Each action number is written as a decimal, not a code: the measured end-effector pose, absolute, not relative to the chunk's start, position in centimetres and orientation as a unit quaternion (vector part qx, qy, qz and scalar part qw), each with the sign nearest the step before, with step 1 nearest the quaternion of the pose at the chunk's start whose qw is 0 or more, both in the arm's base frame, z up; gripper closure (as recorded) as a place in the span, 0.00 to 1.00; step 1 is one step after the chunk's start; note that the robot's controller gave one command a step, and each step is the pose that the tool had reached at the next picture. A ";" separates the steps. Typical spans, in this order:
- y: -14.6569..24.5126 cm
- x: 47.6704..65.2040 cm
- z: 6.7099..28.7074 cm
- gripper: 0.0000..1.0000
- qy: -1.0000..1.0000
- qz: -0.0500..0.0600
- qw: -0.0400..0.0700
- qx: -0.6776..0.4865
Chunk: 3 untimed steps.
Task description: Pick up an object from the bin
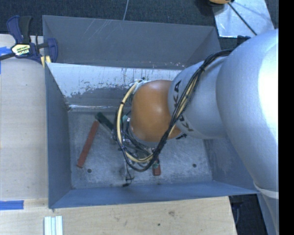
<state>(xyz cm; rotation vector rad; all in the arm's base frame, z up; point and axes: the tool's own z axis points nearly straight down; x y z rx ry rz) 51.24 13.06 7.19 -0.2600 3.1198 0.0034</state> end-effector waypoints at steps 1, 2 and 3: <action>12.9 53.4 11.3 0.00 0.994 0.000 -0.002 -0.106; 8.3 51.8 15.8 0.00 0.991 0.000 0.001 -0.136; 7.5 49.8 7.0 1.00 0.978 0.000 0.001 -0.210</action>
Offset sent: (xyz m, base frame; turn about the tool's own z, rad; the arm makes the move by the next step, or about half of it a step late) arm -0.0065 -0.0661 0.0976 -0.1228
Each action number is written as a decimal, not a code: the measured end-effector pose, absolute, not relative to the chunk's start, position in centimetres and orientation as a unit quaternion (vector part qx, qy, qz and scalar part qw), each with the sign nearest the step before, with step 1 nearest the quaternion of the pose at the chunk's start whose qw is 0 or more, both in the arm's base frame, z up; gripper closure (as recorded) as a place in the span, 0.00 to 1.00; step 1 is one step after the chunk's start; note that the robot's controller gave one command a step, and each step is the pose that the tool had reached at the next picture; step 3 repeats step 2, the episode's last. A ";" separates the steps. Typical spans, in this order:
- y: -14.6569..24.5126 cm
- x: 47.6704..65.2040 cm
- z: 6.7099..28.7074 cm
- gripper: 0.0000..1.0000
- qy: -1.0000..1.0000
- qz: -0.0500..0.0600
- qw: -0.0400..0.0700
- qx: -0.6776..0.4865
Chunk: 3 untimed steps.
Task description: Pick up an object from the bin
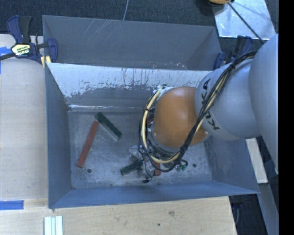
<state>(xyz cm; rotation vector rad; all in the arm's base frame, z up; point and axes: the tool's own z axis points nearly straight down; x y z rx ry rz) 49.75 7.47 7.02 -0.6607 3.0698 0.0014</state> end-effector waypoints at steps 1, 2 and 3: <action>7.5 49.8 7.0 1.00 0.978 0.000 0.001 -0.210; 6.0 50.3 24.9 1.00 0.977 -0.001 0.005 -0.212; 6.0 50.3 24.9 1.00 0.977 -0.001 0.005 -0.212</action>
Offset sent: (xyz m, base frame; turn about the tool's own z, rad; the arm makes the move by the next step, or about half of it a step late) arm 0.0029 -0.0144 0.1754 -0.0055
